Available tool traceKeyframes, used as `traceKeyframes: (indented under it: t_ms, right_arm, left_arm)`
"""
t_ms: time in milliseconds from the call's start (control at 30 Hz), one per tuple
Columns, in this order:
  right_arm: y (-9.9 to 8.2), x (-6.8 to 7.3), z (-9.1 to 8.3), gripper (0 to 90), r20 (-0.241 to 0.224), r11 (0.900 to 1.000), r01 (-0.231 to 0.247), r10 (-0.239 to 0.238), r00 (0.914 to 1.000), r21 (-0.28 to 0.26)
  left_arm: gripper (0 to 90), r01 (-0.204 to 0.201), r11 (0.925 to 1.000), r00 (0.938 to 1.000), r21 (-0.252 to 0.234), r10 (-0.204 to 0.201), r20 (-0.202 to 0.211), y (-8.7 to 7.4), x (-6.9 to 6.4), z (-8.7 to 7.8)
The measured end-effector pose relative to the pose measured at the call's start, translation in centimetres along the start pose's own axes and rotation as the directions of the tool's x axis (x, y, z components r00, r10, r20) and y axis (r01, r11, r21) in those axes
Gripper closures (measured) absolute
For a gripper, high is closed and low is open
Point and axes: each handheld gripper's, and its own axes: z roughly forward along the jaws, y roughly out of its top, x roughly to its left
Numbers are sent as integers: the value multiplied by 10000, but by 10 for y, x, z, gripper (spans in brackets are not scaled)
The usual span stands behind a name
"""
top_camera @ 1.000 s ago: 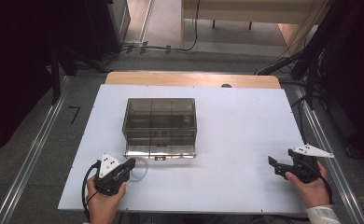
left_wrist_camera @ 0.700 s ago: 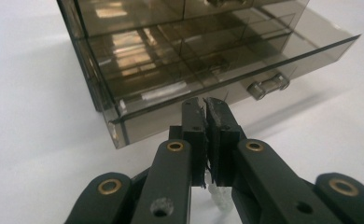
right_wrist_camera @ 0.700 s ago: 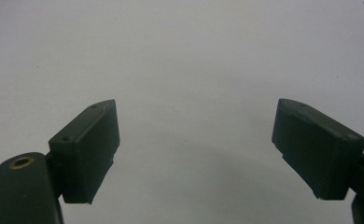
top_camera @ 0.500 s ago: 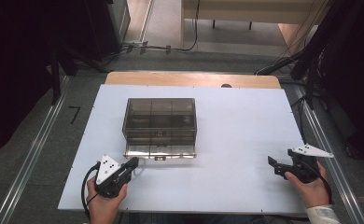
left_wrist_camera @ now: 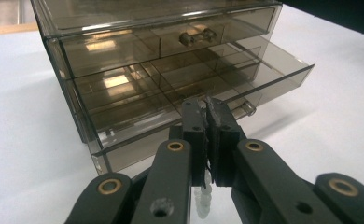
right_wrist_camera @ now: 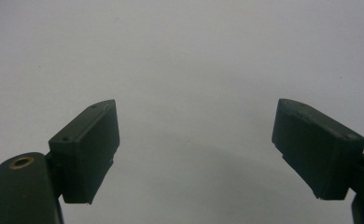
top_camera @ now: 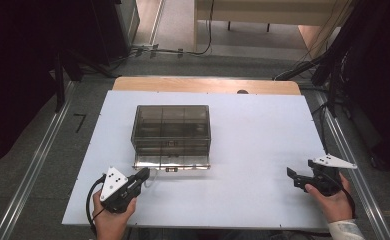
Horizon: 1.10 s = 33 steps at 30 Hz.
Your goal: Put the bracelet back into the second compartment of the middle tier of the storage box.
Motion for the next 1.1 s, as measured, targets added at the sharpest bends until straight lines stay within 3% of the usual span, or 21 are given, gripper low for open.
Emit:
traceKeyframes:
  t_ms: [1100]
  right_arm:
    - [0, 2, 4, 134, -27, 9999, 10, -9, 10000, 161]
  left_arm:
    - [883, 682, 9906, 9965, -1183, -619, 567, 14, -1, 1]
